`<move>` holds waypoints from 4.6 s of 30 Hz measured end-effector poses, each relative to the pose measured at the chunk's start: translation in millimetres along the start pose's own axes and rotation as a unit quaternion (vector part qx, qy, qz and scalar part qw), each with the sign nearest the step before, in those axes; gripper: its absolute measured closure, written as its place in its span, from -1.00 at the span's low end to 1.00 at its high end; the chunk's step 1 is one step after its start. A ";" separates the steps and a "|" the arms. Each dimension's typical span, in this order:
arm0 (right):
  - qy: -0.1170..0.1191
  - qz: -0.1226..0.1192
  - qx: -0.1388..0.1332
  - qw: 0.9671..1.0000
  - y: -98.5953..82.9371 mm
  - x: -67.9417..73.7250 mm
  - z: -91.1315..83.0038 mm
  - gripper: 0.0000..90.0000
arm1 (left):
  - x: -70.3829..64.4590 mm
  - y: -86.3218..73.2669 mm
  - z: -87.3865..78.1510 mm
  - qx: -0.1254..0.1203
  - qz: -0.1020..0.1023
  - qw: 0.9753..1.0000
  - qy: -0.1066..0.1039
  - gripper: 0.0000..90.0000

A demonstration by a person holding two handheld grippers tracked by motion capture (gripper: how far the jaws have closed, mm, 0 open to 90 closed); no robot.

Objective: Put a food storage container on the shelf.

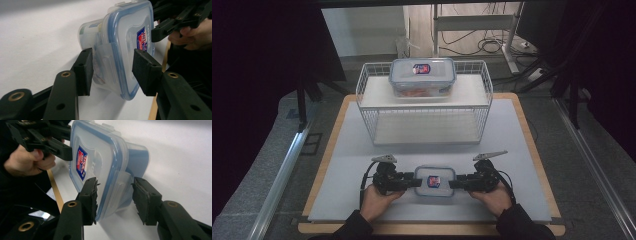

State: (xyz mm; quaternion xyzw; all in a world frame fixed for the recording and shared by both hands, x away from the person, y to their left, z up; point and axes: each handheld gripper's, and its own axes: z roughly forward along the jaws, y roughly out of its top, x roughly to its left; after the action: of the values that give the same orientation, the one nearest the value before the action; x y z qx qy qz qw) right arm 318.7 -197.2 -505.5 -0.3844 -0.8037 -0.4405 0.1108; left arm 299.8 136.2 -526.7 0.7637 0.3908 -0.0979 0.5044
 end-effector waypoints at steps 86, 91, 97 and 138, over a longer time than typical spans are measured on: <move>0.058 -0.046 -0.150 0.986 213.0 43.1 -78.7 0.29 | -27.5 208.4 -121.4 -0.108 0.053 0.993 -0.008 0.31; 0.056 -0.042 -0.155 0.985 228.7 42.9 -81.1 0.29 | -24.1 223.3 -126.1 -0.111 0.052 0.992 -0.007 0.31; 0.055 -0.042 -0.163 0.984 248.6 43.1 -83.6 0.28 | -20.3 244.0 -133.4 -0.118 0.053 0.992 -0.005 0.31; -0.024 -0.004 -0.209 0.978 296.9 14.7 -64.9 0.11 | 5.5 280.3 -113.8 -0.147 0.021 0.986 0.081 0.14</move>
State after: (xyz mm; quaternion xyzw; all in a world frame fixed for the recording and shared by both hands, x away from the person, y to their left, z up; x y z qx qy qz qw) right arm 510.7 -147.1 -274.8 -0.4061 -0.6977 -0.5901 0.0070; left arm 470.8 183.3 -281.5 0.6950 0.4241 0.0334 0.5796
